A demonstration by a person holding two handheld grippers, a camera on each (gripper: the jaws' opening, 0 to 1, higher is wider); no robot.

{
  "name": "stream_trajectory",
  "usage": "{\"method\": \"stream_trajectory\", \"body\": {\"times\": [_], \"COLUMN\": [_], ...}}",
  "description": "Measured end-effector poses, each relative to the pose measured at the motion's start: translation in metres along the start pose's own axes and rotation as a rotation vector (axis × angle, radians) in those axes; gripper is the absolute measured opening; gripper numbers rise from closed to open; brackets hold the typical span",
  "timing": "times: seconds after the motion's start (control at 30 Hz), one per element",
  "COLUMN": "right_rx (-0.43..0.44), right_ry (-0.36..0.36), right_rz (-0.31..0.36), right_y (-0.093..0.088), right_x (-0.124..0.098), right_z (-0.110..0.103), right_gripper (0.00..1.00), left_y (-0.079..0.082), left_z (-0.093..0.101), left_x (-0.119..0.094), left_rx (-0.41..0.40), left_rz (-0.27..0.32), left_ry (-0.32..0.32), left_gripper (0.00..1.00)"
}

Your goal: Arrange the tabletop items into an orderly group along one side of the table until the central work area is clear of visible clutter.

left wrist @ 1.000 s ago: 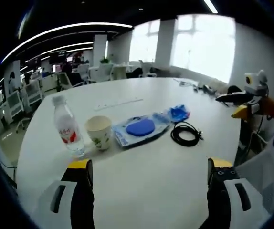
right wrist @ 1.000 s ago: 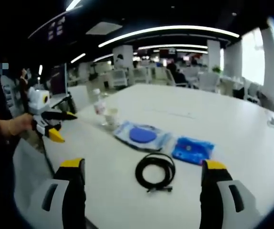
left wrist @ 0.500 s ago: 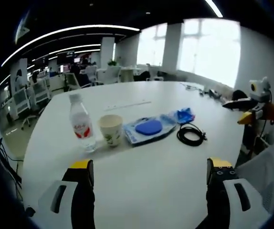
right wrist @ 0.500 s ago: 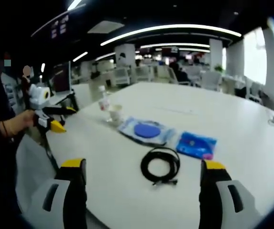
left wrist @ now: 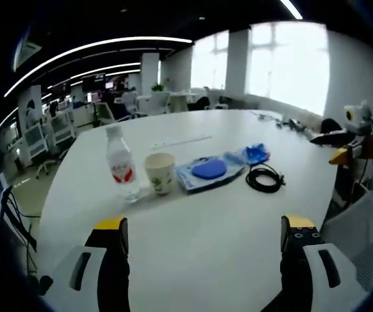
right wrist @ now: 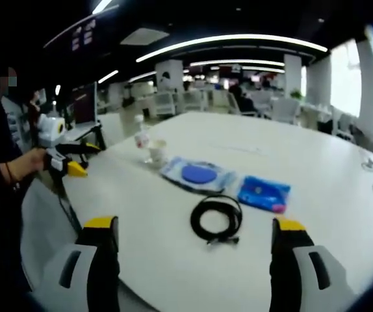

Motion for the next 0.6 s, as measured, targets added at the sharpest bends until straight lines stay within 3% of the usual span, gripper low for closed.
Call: {"method": "stream_trajectory", "body": {"times": [0.33, 0.6], "right_rx": [0.012, -0.004], "right_ry": [-0.008, -0.012], "right_rz": [-0.017, -0.017], "right_y": [-0.012, -0.008], "right_x": [-0.003, -0.004], "right_z": [0.004, 0.006], "right_gripper": [0.95, 0.94], "left_y": [-0.007, -0.008], "left_z": [0.003, 0.011], "left_x": [-0.002, -0.001], "left_rx": [0.005, 0.018], "left_rz": [-0.021, -0.020], "left_ry": [0.005, -0.013], "left_gripper": [0.97, 0.97]}}
Point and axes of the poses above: the point that each gripper's makers call its tool centre point, and the gripper's own axes: x roughly forward along the fingers, z roughly to its right, y roughly out of its top, the point moved 4 cm from there along -x, roughly backward along the fingers, and after that the axes turned 11 degrees about -y, right-handed, at the moved point
